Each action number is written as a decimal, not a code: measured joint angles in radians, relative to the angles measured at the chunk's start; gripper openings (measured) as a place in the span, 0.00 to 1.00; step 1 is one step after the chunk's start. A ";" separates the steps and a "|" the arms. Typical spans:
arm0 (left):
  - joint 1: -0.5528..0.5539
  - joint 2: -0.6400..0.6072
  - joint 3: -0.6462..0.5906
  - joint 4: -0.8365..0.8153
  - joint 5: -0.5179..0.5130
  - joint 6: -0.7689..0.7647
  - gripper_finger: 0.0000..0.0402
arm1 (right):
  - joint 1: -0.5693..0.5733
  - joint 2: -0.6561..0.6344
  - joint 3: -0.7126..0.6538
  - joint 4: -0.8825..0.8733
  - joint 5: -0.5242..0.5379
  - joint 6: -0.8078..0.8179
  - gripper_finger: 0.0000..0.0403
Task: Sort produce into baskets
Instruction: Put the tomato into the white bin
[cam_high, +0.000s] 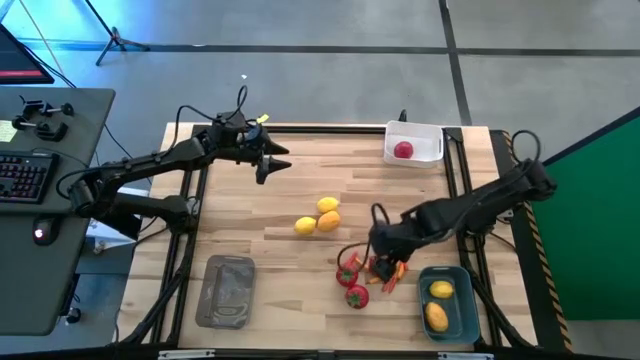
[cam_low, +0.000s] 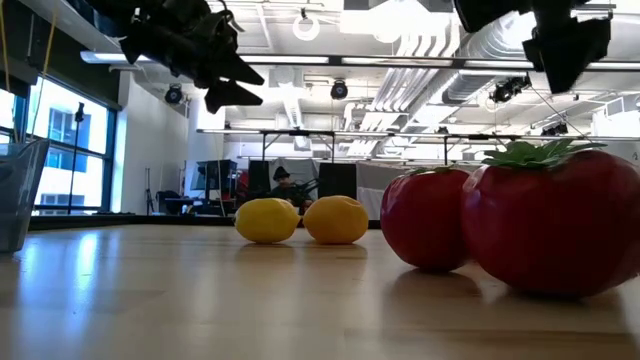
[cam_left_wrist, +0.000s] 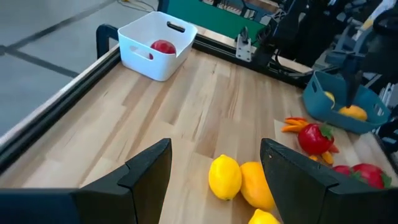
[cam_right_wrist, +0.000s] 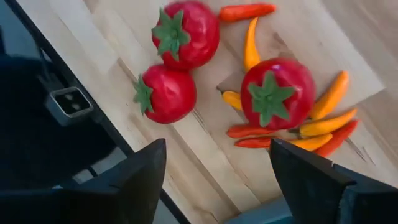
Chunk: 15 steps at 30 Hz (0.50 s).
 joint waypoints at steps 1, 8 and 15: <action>0.000 0.000 0.000 0.000 0.000 0.008 0.58 | 0.003 0.019 0.009 -0.005 0.000 -0.012 0.71; 0.000 0.000 0.000 0.000 0.000 -0.010 0.58 | -0.001 0.168 0.148 -0.171 0.081 -0.183 0.81; 0.000 0.000 0.000 0.000 0.000 -0.024 0.58 | -0.001 0.291 0.204 -0.243 0.153 -0.317 0.87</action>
